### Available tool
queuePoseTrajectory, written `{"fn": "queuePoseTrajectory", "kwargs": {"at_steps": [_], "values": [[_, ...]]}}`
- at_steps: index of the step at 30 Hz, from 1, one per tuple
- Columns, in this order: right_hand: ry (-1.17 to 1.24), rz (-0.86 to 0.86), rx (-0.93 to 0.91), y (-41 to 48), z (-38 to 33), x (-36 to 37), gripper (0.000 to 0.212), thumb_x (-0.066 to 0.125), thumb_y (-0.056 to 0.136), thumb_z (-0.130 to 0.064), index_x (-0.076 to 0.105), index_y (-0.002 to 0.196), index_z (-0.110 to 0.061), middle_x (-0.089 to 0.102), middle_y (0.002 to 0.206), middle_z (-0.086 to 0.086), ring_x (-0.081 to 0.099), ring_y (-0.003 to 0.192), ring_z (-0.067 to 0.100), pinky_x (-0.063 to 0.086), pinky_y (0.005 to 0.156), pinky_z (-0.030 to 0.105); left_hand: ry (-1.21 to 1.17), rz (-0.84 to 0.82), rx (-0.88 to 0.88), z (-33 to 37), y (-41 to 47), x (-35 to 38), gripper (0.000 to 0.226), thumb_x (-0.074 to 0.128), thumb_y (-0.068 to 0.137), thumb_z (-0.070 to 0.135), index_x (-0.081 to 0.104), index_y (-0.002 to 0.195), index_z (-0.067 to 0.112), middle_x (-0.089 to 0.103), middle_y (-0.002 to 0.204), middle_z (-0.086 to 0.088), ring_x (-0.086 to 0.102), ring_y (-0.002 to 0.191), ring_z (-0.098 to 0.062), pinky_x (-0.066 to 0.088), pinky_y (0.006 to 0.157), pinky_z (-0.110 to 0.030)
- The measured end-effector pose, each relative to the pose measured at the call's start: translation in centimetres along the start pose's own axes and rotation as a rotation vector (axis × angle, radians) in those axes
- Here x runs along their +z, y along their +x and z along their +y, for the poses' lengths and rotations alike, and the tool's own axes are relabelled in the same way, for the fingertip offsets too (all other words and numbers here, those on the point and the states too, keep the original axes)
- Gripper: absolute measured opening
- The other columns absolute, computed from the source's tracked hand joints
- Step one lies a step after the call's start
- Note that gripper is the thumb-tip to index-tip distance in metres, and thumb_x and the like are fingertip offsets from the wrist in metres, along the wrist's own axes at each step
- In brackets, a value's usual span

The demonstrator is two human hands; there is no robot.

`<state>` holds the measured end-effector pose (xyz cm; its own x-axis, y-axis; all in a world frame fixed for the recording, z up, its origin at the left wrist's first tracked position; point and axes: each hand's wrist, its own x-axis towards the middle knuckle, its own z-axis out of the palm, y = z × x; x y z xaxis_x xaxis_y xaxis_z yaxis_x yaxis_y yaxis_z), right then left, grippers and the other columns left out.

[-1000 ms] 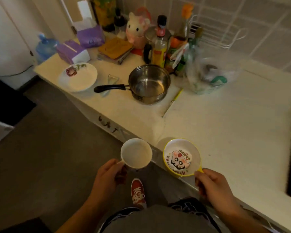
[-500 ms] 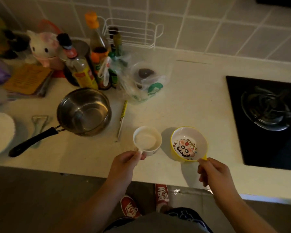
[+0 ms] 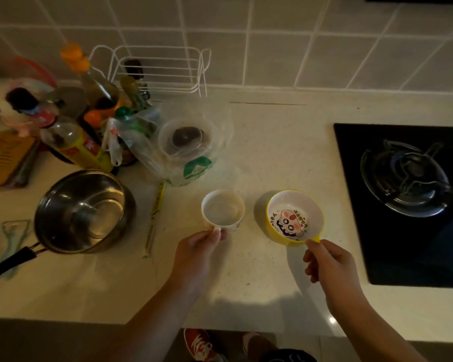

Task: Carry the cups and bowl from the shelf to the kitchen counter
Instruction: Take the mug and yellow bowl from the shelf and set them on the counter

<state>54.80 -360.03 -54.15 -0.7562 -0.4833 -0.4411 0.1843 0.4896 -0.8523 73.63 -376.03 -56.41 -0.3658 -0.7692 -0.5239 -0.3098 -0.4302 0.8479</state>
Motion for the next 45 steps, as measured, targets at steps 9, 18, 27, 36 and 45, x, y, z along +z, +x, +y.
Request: {"fn": "queuePoseTrajectory", "kwargs": {"at_steps": [9, 18, 27, 36, 45], "values": [[0.012, -0.014, -0.010, 3.1, -0.9, -0.7, 0.035, 0.054, 0.093, -0.030, 0.066, 0.070, -0.006, 0.059, 0.058, 0.005, 0.054, 0.055, 0.018, 0.047, 0.056, 0.033, 0.001, 0.007, 0.020, -0.1, 2.4, 2.2, 0.016, 0.066, 0.085, 0.045, 0.079, 0.091, 0.039, 0.079, 0.098, 0.011, 0.068, 0.100, 0.000, 0.046, 0.103, -0.039], [0.043, -0.015, 0.010, 4.8, -0.9, -0.2, 0.035, 0.055, 0.092, -0.030, 0.066, 0.069, -0.006, 0.059, 0.055, 0.000, 0.053, 0.048, 0.008, 0.046, 0.052, 0.029, 0.062, 0.091, 0.029, -0.2, 3.6, 3.2, 0.014, 0.070, 0.086, 0.038, 0.075, 0.083, 0.025, 0.076, 0.085, -0.001, 0.070, 0.088, -0.020, 0.056, 0.086, -0.041], [0.062, -0.010, 0.012, 5.8, -0.8, 0.3, 0.034, 0.055, 0.091, -0.029, 0.065, 0.070, -0.004, 0.061, 0.056, -0.001, 0.053, 0.048, 0.007, 0.046, 0.052, 0.030, 0.203, 0.180, 0.122, -0.3, 3.5, 3.7, 0.014, 0.071, 0.087, 0.036, 0.070, 0.075, 0.028, 0.072, 0.072, 0.005, 0.066, 0.067, -0.011, 0.054, 0.063, -0.030], [0.078, -0.001, 0.005, 6.2, -0.4, 0.7, 0.036, 0.055, 0.089, -0.034, 0.063, 0.068, -0.006, 0.060, 0.055, -0.003, 0.053, 0.047, 0.005, 0.046, 0.049, 0.024, 0.503, 0.275, 0.302, -1.6, 1.3, 3.8, 0.021, 0.059, 0.085, 0.057, 0.059, 0.080, 0.036, 0.062, 0.076, 0.015, 0.059, 0.075, 0.000, 0.042, 0.061, -0.013], [0.138, -0.002, -0.004, 6.2, 0.3, 1.3, 0.034, 0.058, 0.089, -0.034, 0.065, 0.067, -0.010, 0.064, 0.061, -0.001, 0.057, 0.052, 0.010, 0.047, 0.050, 0.027, 1.204, -0.135, 0.673, -4.4, -0.6, 5.8, 0.053, 0.052, 0.079, 0.066, 0.057, 0.122, 0.035, 0.049, 0.147, 0.003, 0.027, 0.143, -0.019, 0.018, 0.112, -0.042]]}}
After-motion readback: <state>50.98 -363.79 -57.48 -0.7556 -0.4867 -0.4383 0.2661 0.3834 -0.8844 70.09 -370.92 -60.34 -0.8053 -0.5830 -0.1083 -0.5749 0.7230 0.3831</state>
